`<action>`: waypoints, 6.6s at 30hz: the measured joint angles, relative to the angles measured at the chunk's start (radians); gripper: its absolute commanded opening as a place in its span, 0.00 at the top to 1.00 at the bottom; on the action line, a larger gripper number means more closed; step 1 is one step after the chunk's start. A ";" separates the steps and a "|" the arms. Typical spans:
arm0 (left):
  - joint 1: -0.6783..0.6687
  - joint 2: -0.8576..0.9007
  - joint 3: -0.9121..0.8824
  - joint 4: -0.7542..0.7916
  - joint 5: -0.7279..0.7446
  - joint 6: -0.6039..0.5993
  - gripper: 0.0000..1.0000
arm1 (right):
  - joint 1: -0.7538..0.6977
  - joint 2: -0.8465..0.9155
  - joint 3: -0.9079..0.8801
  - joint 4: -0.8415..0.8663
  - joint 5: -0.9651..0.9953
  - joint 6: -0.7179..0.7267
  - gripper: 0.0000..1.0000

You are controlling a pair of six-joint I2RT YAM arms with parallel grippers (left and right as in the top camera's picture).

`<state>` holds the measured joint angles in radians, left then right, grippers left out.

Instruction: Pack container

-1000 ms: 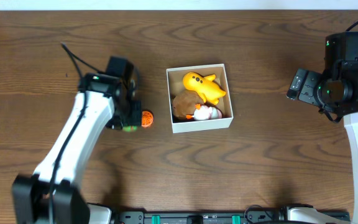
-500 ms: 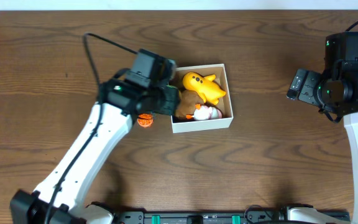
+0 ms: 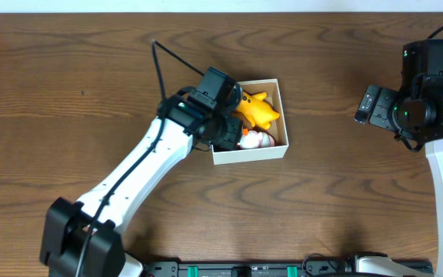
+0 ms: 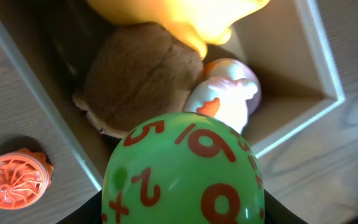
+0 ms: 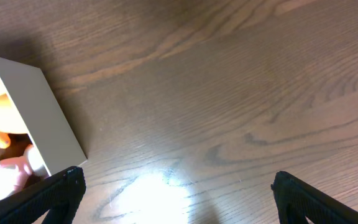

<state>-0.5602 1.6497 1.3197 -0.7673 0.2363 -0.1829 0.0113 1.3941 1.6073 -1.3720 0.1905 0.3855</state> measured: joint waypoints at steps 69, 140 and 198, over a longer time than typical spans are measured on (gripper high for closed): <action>-0.068 0.186 0.050 0.001 -0.074 -0.001 0.90 | 0.000 0.000 0.000 0.003 0.000 0.000 0.01; -0.040 0.051 0.053 -0.082 -0.246 0.053 0.55 | 0.000 0.000 0.000 0.003 -0.023 0.000 0.01; -0.064 0.077 0.048 0.056 -0.237 0.078 0.94 | 0.000 0.000 0.000 0.000 -0.037 0.000 0.01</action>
<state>-0.6247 1.7271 1.3678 -0.7116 -0.0006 -0.1047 0.0113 1.3941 1.6073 -1.3716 0.1532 0.3855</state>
